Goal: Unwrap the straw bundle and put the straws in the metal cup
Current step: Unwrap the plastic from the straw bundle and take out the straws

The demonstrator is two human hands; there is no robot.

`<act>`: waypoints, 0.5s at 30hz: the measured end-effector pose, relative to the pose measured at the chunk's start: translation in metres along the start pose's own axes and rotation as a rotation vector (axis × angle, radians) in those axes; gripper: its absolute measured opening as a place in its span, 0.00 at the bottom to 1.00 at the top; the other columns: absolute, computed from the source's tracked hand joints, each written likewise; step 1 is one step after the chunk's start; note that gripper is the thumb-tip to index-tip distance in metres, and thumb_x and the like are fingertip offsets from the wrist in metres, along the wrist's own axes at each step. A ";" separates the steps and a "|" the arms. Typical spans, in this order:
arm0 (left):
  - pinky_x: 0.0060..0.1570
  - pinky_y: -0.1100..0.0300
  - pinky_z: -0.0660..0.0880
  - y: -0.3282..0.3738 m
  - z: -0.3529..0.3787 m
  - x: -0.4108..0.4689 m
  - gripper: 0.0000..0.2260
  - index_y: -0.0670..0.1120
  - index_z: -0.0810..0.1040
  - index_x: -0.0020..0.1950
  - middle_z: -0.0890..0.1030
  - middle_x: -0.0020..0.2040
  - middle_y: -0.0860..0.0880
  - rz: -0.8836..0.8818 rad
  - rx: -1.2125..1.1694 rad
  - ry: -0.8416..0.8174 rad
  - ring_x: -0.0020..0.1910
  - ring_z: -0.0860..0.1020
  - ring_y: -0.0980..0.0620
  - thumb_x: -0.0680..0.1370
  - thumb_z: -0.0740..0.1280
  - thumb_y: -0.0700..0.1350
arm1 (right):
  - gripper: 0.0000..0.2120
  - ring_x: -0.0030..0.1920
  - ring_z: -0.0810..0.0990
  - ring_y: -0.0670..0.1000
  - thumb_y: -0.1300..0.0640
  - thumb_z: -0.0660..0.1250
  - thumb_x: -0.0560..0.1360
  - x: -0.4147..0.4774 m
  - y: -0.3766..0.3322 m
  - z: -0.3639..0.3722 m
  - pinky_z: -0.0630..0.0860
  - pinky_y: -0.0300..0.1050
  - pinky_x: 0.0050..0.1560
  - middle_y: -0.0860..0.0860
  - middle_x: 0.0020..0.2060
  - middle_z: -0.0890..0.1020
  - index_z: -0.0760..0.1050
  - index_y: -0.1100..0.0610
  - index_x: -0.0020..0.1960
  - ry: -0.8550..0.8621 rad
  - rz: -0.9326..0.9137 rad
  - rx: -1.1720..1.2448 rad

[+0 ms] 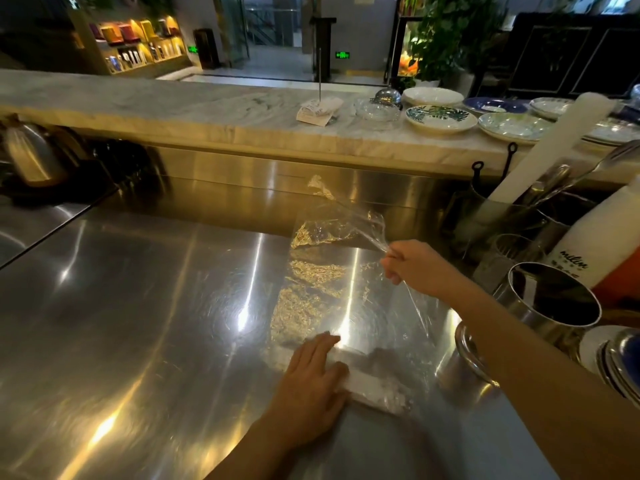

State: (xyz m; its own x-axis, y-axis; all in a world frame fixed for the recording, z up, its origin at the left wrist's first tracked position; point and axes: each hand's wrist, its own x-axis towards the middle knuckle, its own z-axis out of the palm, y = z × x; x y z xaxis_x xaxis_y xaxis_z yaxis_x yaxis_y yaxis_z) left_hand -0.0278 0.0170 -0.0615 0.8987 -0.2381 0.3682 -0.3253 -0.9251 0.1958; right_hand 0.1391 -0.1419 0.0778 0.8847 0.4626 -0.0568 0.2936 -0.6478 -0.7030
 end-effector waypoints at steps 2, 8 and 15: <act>0.64 0.49 0.69 0.001 0.000 -0.005 0.15 0.50 0.77 0.51 0.76 0.65 0.48 0.037 0.034 -0.038 0.66 0.71 0.48 0.68 0.69 0.54 | 0.08 0.34 0.75 0.46 0.62 0.58 0.77 -0.001 -0.003 -0.006 0.69 0.33 0.33 0.55 0.36 0.77 0.72 0.60 0.40 0.020 -0.010 -0.018; 0.59 0.58 0.72 0.009 -0.007 -0.017 0.27 0.50 0.78 0.58 0.82 0.56 0.55 0.037 0.029 -0.132 0.56 0.78 0.58 0.67 0.65 0.65 | 0.13 0.37 0.77 0.50 0.63 0.58 0.77 -0.005 -0.005 -0.011 0.74 0.40 0.41 0.59 0.39 0.78 0.68 0.55 0.33 0.009 -0.022 -0.078; 0.61 0.52 0.74 0.010 -0.016 -0.017 0.22 0.51 0.77 0.55 0.81 0.59 0.53 0.047 -0.035 -0.135 0.60 0.76 0.55 0.70 0.63 0.64 | 0.14 0.35 0.75 0.48 0.60 0.59 0.77 -0.007 -0.008 -0.009 0.73 0.41 0.40 0.55 0.35 0.76 0.66 0.54 0.32 0.011 -0.043 -0.123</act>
State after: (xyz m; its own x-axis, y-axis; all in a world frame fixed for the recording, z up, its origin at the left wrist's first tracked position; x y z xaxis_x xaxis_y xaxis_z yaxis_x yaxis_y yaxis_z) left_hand -0.0508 0.0166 -0.0508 0.9129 -0.3204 0.2530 -0.3757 -0.9019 0.2133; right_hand 0.1343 -0.1457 0.0904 0.8741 0.4854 -0.0202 0.3729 -0.6969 -0.6126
